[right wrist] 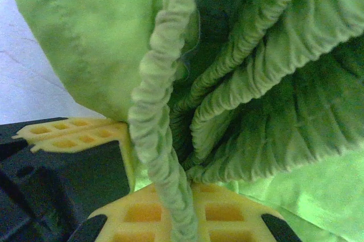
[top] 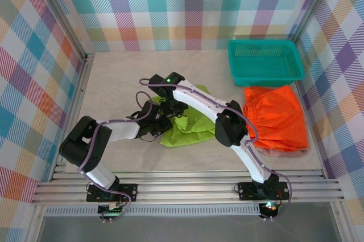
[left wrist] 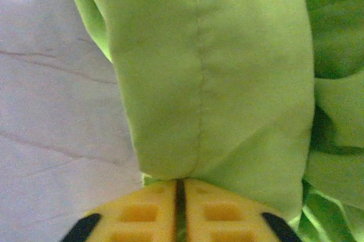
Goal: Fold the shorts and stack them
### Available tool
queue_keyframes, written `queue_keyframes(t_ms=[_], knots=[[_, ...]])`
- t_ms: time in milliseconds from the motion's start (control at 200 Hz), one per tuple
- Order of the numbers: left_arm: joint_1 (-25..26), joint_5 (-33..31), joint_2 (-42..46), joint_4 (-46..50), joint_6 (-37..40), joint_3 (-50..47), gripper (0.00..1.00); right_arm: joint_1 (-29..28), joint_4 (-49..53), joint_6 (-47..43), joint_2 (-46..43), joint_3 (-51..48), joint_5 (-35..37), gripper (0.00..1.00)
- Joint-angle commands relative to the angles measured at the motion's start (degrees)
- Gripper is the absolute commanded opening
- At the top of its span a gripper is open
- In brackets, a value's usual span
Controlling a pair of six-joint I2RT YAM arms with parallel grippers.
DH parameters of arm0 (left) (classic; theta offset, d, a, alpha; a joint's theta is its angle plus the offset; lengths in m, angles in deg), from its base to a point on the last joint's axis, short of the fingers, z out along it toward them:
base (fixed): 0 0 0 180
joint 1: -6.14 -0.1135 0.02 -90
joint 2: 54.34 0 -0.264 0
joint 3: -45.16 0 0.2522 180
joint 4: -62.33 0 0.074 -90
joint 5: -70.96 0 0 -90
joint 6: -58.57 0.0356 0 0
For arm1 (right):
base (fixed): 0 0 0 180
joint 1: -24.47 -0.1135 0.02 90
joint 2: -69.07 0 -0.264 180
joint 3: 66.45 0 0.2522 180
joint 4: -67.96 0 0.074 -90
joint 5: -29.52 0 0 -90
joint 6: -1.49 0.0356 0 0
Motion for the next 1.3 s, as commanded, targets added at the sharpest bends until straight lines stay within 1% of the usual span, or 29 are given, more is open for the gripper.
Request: queue_keyframes(t_ms=[0,15,45,80,95,140,175,205,275,350,405,475,525,570,670,720,775,850,920,1030,1165,1295], knots=[[0.43,-7.03,7.24,8.89,-0.34,-1.78,0.24,1.03,-3.48,1.69,-0.13,-2.02,-8.52,0.14],[0.43,-7.95,8.23,9.91,-0.25,-1.92,0.3,1.29,-3.98,1.69,-0.37,-2.32,-9.34,0.17],[0.33,-9.78,10.86,11.98,-0.15,-2.26,0.37,1.8,-5.21,1.55,-1.15,-3.02,-12.29,0.22],[0.02,-11.56,13.93,14.0,-0.14,-2.88,0.47,2.24,-6.68,1.45,-2.12,-3.91,-15.18,0.26],[-0.23,-12.08,15.25,14.74,-0.14,-3.21,0.5,2.41,-7.75,1.51,-2.79,-4.56,-16.59,0.28],[-1.14,-13.15,19.27,16.5,-0.29,-4.2,0.61,3.05,-11.24,1.62,-5.24,-6.94,-21.56,0.38],[-2.17,-13.24,22.32,17.44,-0.25,-4.98,0.67,3.69,-14.94,2.17,-7.56,-9.18,-26.53,0.43],[-3.07,-13.19,24.92,18.35,-0.24,-5.46,0.71,4.53,-18.59,3.36,-10.3,-11.9,-31.25,0.5],[-5.7,-12.25,30.49,20.73,0.08,-5.44,0.81,6.75,-28.48,6.82,-16.97,-19.24,-38.91,0.6],[-9.1,-9.46,35.38,23.24,0.71,-4.07,0.91,9.39,-39.47,11.32,-25.25,-29.08,-44.08,0.72],[-11.36,-5.72,36.94,23.34,1.16,-2.14,0.96,11.1,-47.59,15.23,-31.32,-37.57,-46.17,0.78],[-13.06,-1.33,36.34,22.77,1.04,1.09,1.0,12.23,-56.07,19.6,-37.47,-46.36,-46.63,0.83],[-13.28,1.81,34.43,22.05,0.39,3.63,1.0,12.24,-60.16,21.93,-40.34,-51.19,-45.83,0.86],[-13.3,5.12,31.85,17.77,-1.14,5.4,1.0,12.23,-63.83,24.97,-42.25,-55.3,-45.67,0.87],[-13.17,11.86,24.56,6.74,-7.95,7.39,1.0,11.91,-77.49,34.67,-44.7,-65.46,-45.17,0.88],[-13.06,13.43,20.96,2.85,-10.19,8.66,1.0,11.36,-84.13,39.22,-45.29,-69.82,-43.48,0.89],[-12.71,13.57,17.76,1.69,-10.55,10.77,1.0,10.35,-89.04,42.85,-45.52,-73.16,-40.79,0.89],[-12.42,13.78,13.69,1.25,-10.64,13.51,1.0,8.2,-93.5,45.88,-45.21,-75.88,-36.99,0.9],[-12.33,15.02,10.38,-1.72,-12.22,14.92,1.0,6.61,-96.27,48.53,-44.33,-77.46,-34.16,0.9],[-11.98,16.34,5.61,-4.0,-13.93,17.25,1.0,5.24,-102.48,53.56,-42.58,-80.43,-30.61,0.9],[-11.63,17.54,1.0,-7.47,-16.23,18.4,1.0,4.21,-108.91,57.85,-39.39,-81.43,-29.4,0.9],[-11.41,18.16,-2.86,-9.04,-16.91,19.44,1.0,2.9,-111.8,60.0,-36.42,-80.99,-28.4,0.9]])
